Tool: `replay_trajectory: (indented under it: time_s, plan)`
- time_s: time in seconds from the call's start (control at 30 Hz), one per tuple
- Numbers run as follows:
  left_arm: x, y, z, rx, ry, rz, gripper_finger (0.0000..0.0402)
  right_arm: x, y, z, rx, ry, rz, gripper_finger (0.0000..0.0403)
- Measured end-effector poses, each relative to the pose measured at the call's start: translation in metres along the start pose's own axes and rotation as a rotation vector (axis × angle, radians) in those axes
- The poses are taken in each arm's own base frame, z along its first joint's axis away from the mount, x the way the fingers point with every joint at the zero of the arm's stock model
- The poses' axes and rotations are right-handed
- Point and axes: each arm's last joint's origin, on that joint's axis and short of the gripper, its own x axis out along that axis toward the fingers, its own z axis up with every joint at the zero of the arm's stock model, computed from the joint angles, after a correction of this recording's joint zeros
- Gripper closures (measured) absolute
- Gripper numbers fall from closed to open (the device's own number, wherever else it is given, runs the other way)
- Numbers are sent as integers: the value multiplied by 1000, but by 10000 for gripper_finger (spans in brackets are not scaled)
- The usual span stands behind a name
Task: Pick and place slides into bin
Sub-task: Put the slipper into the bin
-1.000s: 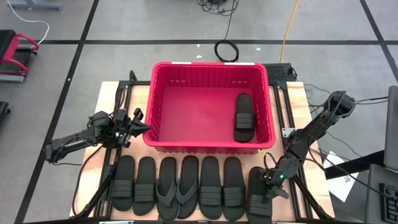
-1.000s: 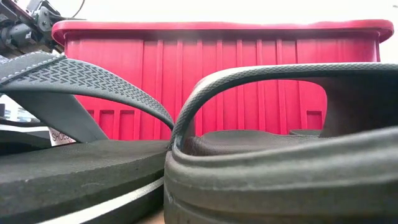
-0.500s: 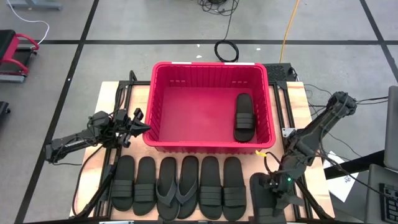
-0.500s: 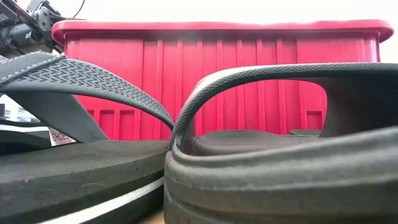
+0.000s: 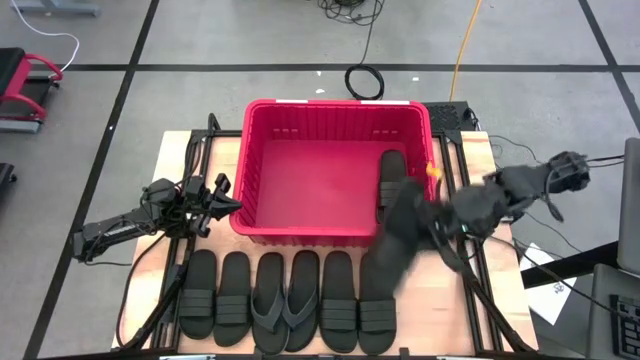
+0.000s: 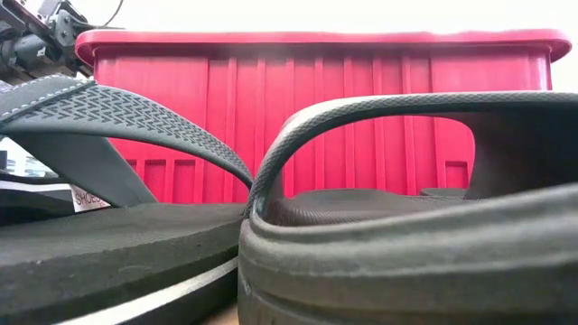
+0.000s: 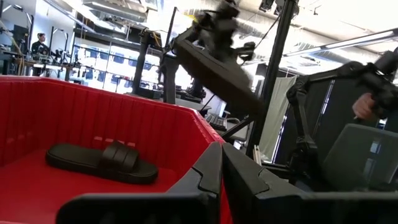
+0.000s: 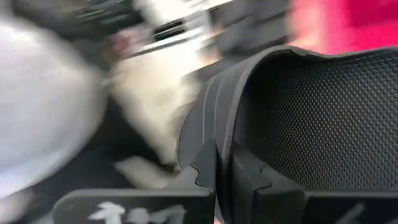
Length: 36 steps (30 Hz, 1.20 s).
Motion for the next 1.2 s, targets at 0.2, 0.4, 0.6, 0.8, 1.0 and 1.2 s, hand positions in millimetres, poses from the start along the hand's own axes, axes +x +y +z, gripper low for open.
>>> replay_trajectory:
  time_s: [0.2, 0.4, 0.6, 0.8, 1.0, 1.2]
  plan:
    - [0, 0, 0, 15, 0, 0, 382, -44, -41, 19, -83, -243, -422, 396]
    - [0, 0, 0, 15, 0, 0, 382, -70, -73, 23, -138, -261, -605, 396]
    - [0, 0, 0, -19, -1, 0, 382, -71, -110, 26, -114, -146, -472, 396]
    - [0, 0, 0, -42, -1, 0, 382, -59, -158, 30, -138, -28, -342, 396]
    - [0, 0, 0, -24, -1, 0, 382, -35, -206, 33, -208, 60, -215, 396]
    - [0, 0, 0, -25, -1, 1, 382, 6, -241, 26, -199, 217, -90, 396]
